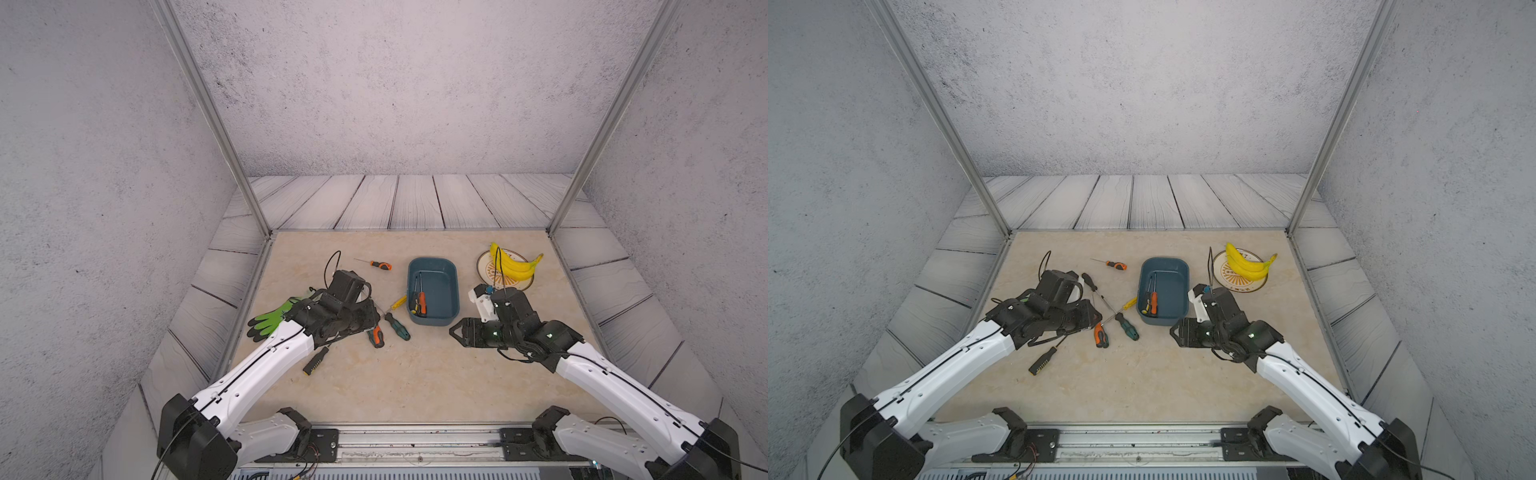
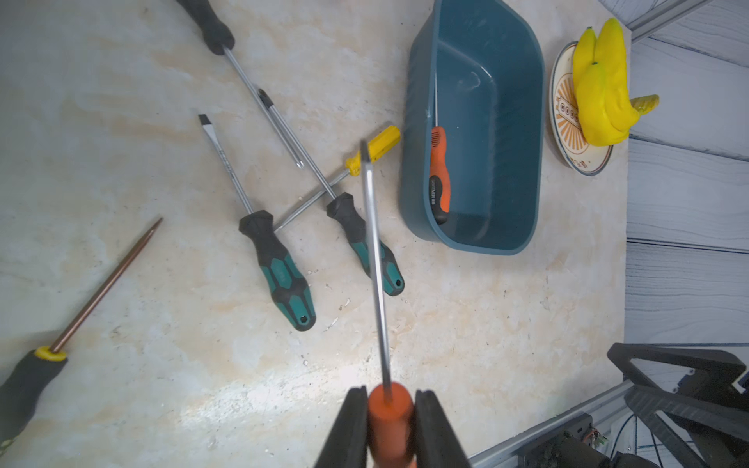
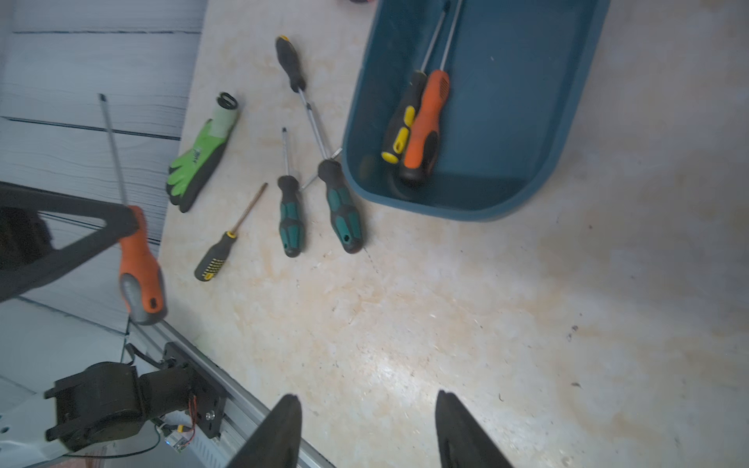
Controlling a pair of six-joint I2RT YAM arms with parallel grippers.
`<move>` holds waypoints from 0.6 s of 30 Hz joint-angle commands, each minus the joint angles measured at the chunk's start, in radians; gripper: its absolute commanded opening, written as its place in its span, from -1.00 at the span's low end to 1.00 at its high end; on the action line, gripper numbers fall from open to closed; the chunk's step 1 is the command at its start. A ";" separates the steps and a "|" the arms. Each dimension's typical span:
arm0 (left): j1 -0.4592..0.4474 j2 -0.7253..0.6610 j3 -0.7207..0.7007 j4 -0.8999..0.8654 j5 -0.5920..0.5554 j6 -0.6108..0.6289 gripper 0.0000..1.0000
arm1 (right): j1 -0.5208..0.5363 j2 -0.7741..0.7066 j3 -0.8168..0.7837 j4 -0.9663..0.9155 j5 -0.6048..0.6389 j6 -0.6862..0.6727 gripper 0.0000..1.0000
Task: Put the screwdriver on the desktop into the storage box
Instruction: Pick up the screwdriver from the center of the board.
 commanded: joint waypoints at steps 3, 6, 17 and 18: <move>-0.051 -0.008 0.056 0.079 0.012 0.009 -1.00 | 0.003 0.011 0.029 0.068 -0.128 -0.017 0.15; -0.080 -0.006 0.066 0.111 0.013 0.005 -1.00 | 0.004 0.032 0.038 0.096 -0.181 0.007 0.16; -0.159 0.008 0.057 0.202 -0.009 -0.022 -1.00 | 0.011 0.063 0.034 0.290 -0.359 0.091 0.17; -0.164 0.008 0.058 0.212 -0.010 -0.027 -1.00 | 0.014 0.067 0.039 0.297 -0.364 0.092 0.17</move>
